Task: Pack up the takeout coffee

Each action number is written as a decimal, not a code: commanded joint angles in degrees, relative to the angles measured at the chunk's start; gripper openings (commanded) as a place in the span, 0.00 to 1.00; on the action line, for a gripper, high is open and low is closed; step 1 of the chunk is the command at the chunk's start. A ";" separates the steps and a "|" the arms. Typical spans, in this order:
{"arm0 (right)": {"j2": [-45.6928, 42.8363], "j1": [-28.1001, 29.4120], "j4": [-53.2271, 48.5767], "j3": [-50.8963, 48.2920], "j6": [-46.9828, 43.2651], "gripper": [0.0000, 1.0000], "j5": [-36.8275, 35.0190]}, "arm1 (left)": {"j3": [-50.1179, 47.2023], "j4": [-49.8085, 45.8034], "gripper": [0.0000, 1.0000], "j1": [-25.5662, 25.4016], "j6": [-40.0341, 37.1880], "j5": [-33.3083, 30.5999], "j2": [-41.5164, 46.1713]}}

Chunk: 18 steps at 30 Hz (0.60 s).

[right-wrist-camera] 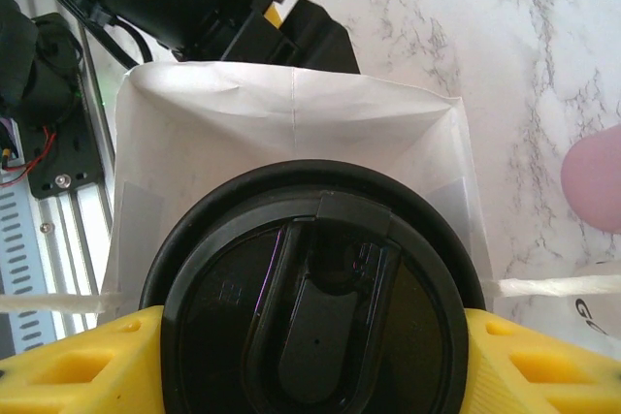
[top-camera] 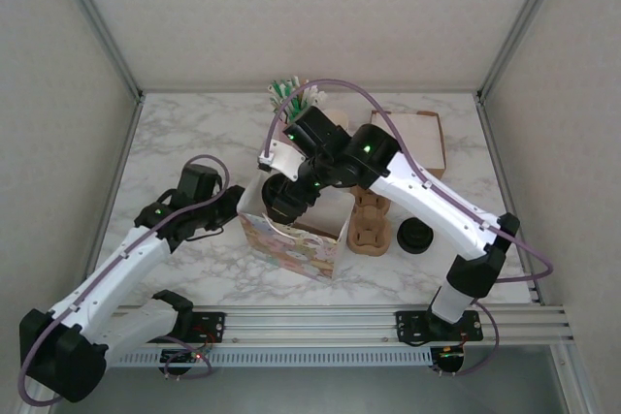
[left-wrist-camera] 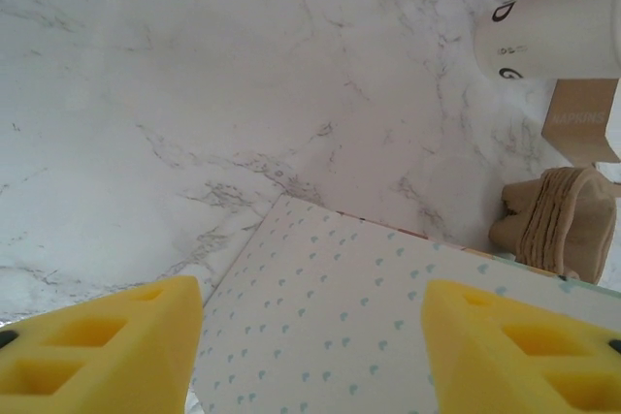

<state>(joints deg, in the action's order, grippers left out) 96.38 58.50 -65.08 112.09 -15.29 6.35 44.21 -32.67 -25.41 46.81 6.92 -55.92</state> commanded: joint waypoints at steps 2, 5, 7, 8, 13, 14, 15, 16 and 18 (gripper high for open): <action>1.42 0.73 -1.00 -0.21 2.12 0.58 -1.78 | 3.05 -3.78 0.61 -0.51 -1.92 -1.78 0.94; 1.79 0.89 -0.85 -0.55 3.17 0.58 -2.31 | 4.02 -4.89 0.61 -0.42 -2.30 -2.34 1.22; 2.10 1.09 -1.00 -0.82 3.68 0.58 -2.72 | 4.59 -5.47 0.62 -0.50 -2.44 -2.60 1.60; 2.22 1.23 -1.03 -0.99 3.85 0.58 -2.91 | 4.78 -5.63 0.62 -0.44 -2.47 -2.61 1.77; 2.83 2.36 -0.71 -1.26 4.45 0.58 -3.62 | 5.84 -6.60 0.62 -0.43 -2.75 -2.52 2.42; 3.00 2.56 -0.76 -1.11 4.69 0.58 -3.71 | 6.02 -6.74 0.62 -0.44 -2.75 -2.46 2.55; 3.17 2.50 -0.77 -1.00 5.04 0.58 -3.76 | 6.15 -6.86 0.62 -0.43 -2.77 -2.37 2.51; 3.31 2.62 -0.76 -1.07 5.31 0.58 -3.93 | 6.33 -6.87 0.62 -0.51 -2.82 -2.27 2.61; 3.55 2.74 -0.84 -1.46 5.92 0.58 -4.66 | 6.58 -7.21 0.62 -0.43 -2.78 -2.17 2.71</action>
<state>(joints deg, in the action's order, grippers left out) 99.29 60.66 -65.45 111.07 -11.07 3.38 48.82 -37.63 -25.41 44.77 5.41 -54.17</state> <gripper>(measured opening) 0.645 0.618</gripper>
